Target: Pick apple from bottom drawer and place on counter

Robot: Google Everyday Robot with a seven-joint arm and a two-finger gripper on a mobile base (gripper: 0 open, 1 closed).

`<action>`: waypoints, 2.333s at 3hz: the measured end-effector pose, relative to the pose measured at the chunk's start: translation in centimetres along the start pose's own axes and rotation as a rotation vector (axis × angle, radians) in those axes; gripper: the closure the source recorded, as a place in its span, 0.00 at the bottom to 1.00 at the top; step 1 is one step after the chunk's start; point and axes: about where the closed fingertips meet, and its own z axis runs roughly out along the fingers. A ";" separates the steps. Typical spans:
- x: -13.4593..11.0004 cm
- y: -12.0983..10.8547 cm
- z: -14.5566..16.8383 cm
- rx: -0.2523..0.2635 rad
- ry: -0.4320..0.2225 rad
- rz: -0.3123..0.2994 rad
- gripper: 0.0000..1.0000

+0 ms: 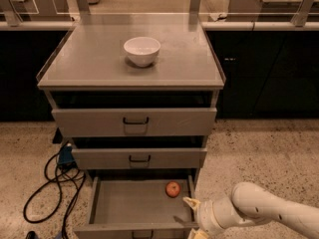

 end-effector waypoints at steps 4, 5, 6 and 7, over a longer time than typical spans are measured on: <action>8.6 -3.0 -7.0 0.275 0.245 0.218 0.00; 7.1 -7.1 -5.0 0.181 0.212 0.131 0.00; 4.4 -11.8 -3.9 0.169 0.277 0.034 0.00; 2.6 -12.1 -1.7 0.135 0.283 0.008 0.00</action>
Offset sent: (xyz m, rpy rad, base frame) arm -0.0042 -0.0561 -0.0032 -0.1830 0.0051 -0.1674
